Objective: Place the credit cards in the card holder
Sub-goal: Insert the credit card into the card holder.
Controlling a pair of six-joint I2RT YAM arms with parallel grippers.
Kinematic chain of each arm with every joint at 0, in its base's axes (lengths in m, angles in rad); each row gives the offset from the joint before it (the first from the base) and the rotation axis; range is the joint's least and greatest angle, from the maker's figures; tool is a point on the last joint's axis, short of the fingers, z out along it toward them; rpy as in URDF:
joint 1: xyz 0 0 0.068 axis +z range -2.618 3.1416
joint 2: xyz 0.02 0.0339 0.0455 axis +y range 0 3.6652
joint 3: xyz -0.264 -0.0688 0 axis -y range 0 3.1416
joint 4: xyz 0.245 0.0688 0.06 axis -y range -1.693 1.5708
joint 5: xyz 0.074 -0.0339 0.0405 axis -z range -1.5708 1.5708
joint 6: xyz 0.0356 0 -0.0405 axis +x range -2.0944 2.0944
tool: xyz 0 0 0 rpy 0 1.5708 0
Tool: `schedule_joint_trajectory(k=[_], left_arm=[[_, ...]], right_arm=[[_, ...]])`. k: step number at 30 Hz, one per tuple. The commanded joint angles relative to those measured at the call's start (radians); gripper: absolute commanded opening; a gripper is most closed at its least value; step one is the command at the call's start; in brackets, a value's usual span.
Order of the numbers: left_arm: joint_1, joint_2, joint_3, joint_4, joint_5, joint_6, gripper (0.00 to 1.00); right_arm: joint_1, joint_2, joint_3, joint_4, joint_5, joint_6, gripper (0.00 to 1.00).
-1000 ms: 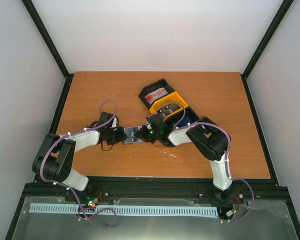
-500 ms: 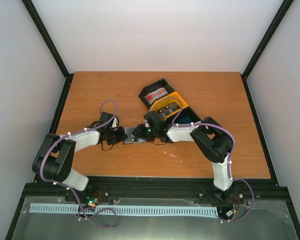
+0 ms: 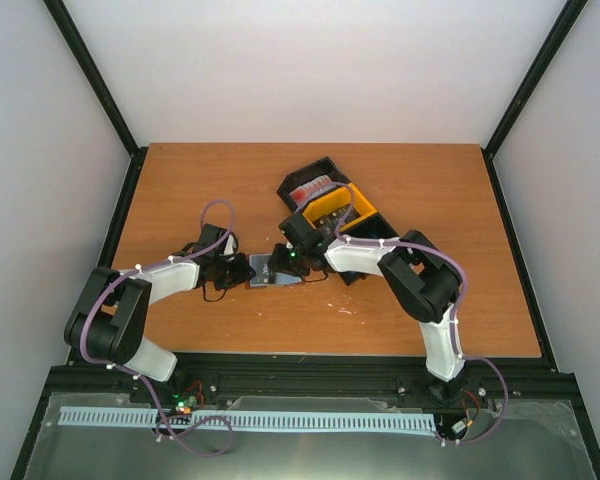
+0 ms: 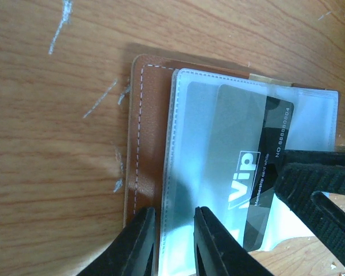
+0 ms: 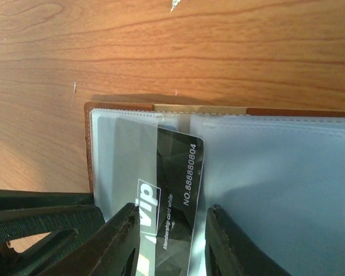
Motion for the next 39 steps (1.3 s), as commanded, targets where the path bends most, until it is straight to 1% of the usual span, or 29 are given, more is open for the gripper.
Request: schedule_joint_trajectory(k=[1,8,23,29,31,34,37,39], left_arm=[[-0.004,0.034,-0.019,-0.064,-0.024,0.013,0.22],[-0.004,0.046,-0.021,-0.061,-0.019,0.021,0.22],[-0.004,0.055,-0.025,-0.049,-0.001,0.021,0.22],[-0.004,0.04,-0.028,-0.051,0.001,0.017,0.27],[-0.004,0.027,-0.03,-0.056,-0.004,0.009,0.28],[-0.004,-0.004,-0.032,-0.074,-0.03,-0.006,0.3],[-0.004,-0.058,-0.012,-0.099,-0.007,0.017,0.36],[-0.005,-0.106,0.015,-0.136,0.007,0.035,0.42]], right_arm=[[0.006,0.065,0.008,-0.065,-0.025,-0.032,0.32],[0.011,0.064,0.002,0.008,-0.103,-0.053,0.29],[0.02,0.116,0.065,0.034,-0.199,-0.068,0.3],[0.018,0.096,0.069,0.033,-0.263,0.0,0.32],[0.016,0.07,0.079,-0.016,-0.228,0.01,0.33],[0.008,0.026,0.11,-0.136,-0.111,-0.033,0.36],[-0.005,-0.045,0.144,-0.251,-0.011,-0.106,0.38],[-0.017,-0.112,0.161,-0.32,0.038,-0.165,0.4]])
